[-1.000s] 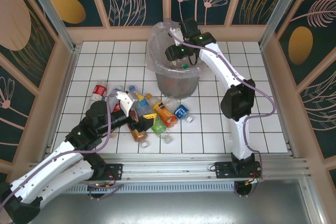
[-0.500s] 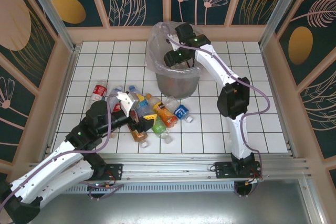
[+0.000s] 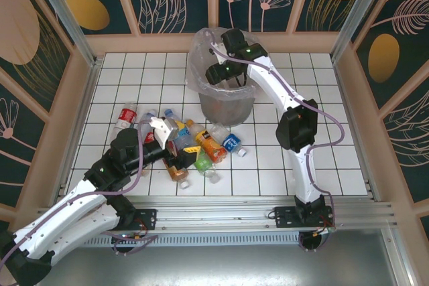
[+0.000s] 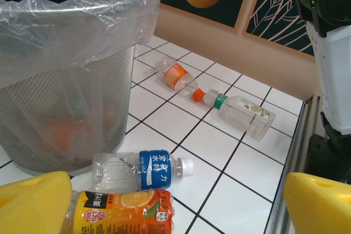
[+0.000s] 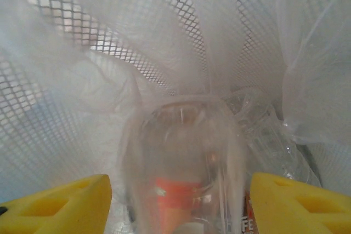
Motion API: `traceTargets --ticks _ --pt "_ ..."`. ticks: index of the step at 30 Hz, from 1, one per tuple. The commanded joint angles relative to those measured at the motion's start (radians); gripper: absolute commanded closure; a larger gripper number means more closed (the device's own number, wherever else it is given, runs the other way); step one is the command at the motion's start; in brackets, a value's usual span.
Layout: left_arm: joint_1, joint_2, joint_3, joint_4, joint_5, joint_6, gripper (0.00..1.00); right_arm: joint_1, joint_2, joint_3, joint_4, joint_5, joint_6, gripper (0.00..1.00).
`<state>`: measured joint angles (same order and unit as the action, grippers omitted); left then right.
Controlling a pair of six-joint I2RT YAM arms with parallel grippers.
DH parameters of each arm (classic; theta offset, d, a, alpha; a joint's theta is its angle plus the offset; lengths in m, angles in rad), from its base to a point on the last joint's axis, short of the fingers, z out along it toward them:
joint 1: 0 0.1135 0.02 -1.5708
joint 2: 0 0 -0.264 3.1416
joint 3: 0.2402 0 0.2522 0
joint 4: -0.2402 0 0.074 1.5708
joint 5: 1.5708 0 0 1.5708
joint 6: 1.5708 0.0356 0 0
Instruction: Put the plastic bottles in the bin
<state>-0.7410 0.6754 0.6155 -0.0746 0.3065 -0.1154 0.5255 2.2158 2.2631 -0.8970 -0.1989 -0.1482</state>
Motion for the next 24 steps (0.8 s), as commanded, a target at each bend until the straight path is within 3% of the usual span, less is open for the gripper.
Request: traceTargets --ticks 1,7,14,24 --pt "-0.002 0.0 0.03 -0.001 0.019 0.013 0.01 0.007 0.015 0.044 -0.022 -0.027 0.005 0.31" --pt "-0.003 -0.003 0.031 0.004 0.025 0.015 0.02 0.013 -0.03 0.046 0.016 -0.026 0.023 0.3" --pt "-0.002 -0.024 0.028 0.015 0.019 0.013 0.01 0.016 -0.182 -0.055 0.141 -0.053 0.043 0.29" --pt "-0.002 -0.065 0.021 0.033 0.016 0.008 0.02 0.016 -0.495 -0.332 0.32 -0.03 0.096 0.29"
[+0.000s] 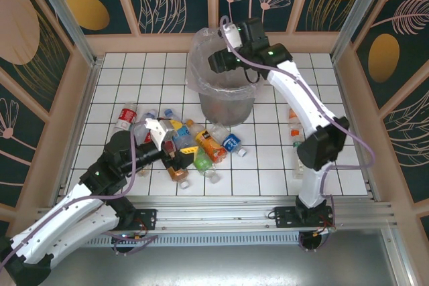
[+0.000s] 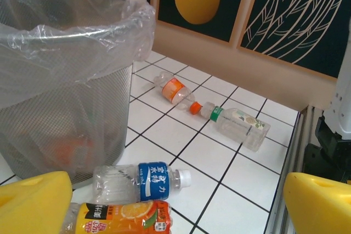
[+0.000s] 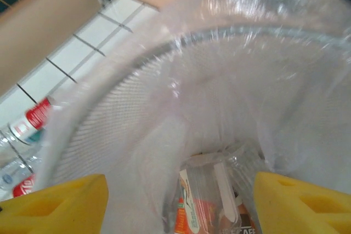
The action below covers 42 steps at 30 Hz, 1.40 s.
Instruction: Put the plastic bottles in the bin
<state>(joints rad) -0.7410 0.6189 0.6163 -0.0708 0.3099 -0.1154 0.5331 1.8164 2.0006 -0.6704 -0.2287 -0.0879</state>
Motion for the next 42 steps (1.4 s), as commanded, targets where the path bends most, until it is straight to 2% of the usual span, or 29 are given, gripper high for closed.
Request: traceTargets --ticks 1,4,11,17,27,33,37,42 --pt "-0.003 -0.007 0.021 0.029 0.017 0.007 0.02 0.008 -0.13 -0.101 0.114 0.004 0.044 0.29" --pt "-0.002 -0.002 0.023 0.029 0.031 0.005 0.02 0.008 -0.248 -0.233 0.193 0.029 0.081 0.29" --pt "-0.003 0.011 0.029 0.062 0.076 -0.004 0.02 0.008 -0.507 -0.526 0.314 0.174 0.184 0.28" --pt "-0.003 0.096 0.082 0.104 0.071 -0.029 0.02 0.008 -0.684 -0.716 0.317 0.287 0.252 0.26" --pt "-0.004 0.343 0.255 0.135 0.177 -0.026 0.01 0.008 -0.935 -1.037 0.249 0.46 0.444 0.24" --pt "-0.004 0.418 0.291 0.135 0.251 0.011 0.01 -0.001 -1.012 -1.208 0.229 0.499 0.55 0.24" --pt "-0.004 0.42 0.264 0.15 0.255 0.029 0.01 -0.024 -1.022 -1.284 0.224 0.522 0.606 0.23" --pt "-0.004 0.402 0.23 0.161 0.256 0.034 0.02 -0.113 -1.019 -1.352 0.236 0.45 0.613 0.23"
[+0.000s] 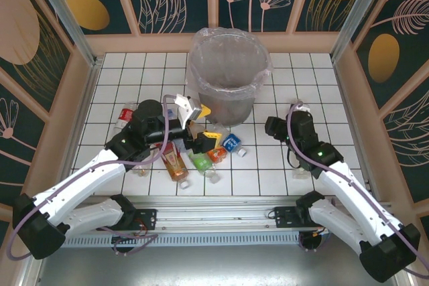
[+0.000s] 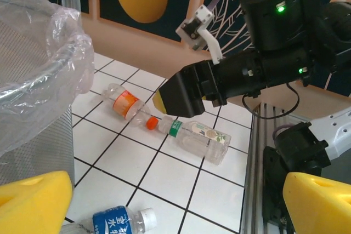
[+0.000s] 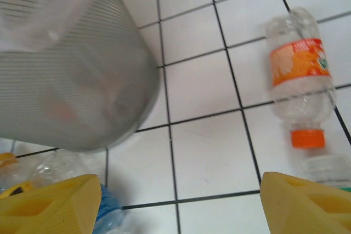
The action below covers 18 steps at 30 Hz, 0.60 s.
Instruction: Put the plastic bottles in the bin
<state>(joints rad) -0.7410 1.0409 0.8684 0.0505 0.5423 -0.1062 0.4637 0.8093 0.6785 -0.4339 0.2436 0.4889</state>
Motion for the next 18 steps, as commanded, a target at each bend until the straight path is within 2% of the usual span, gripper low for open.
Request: traceTargets --ticks 1,7,13,18 --pt "-0.004 -0.024 -0.027 0.04 0.021 0.027 0.01 -0.061 -0.01 -0.04 0.0 -0.04 0.032 0.23" --pt "-0.004 -0.04 -0.023 -0.001 0.019 0.05 0.01 -0.134 0.049 -0.075 -0.01 -0.118 0.022 0.2" --pt "-0.004 -0.062 -0.027 -0.018 0.011 0.06 0.02 -0.163 0.163 -0.075 -0.031 -0.011 0.051 0.15" --pt "-0.004 -0.061 -0.029 -0.015 0.022 0.053 0.02 -0.23 0.219 -0.106 0.007 0.033 0.055 0.14"
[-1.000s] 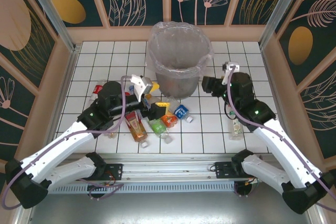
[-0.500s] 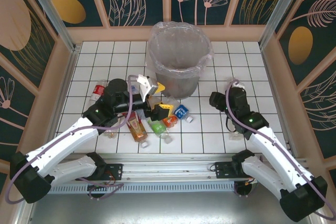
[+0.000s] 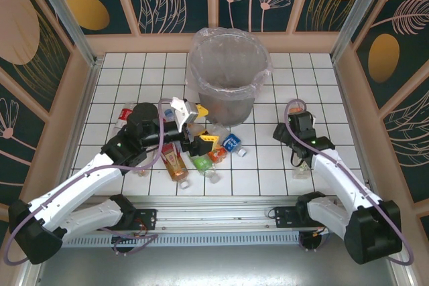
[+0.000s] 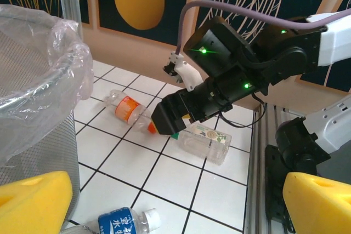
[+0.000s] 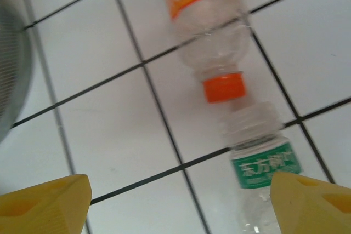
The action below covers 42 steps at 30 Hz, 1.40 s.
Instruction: Put the plastic bottles in the bin
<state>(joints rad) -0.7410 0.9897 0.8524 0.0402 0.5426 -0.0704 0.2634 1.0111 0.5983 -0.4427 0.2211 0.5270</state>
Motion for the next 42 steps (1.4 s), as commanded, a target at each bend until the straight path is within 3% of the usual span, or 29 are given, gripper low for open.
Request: traceTargets --ticks 1,6,10,18,32,42 --pt "-0.004 -0.008 -0.013 -0.005 0.025 0.016 0.02 -0.042 0.027 -0.029 0.027 0.065 0.017 0.14" --pt "-0.003 -0.01 -0.016 -0.005 0.026 0.015 0.02 -0.126 0.08 -0.02 0.096 0.04 -0.037 0.13" --pt "-0.004 -0.005 -0.016 -0.003 0.028 0.014 0.01 -0.209 0.136 0.012 0.197 -0.1 -0.106 0.15" --pt "-0.003 -0.003 -0.018 -0.002 0.022 0.018 0.02 -0.239 0.387 0.161 0.299 -0.228 -0.189 0.14" --pt "-0.004 0.009 -0.017 -0.008 0.024 0.021 0.01 -0.241 0.668 0.384 0.286 -0.077 -0.264 0.21" --pt "-0.003 0.013 -0.016 -0.014 0.027 0.024 0.01 -0.241 0.768 0.44 0.305 -0.08 -0.296 0.19"
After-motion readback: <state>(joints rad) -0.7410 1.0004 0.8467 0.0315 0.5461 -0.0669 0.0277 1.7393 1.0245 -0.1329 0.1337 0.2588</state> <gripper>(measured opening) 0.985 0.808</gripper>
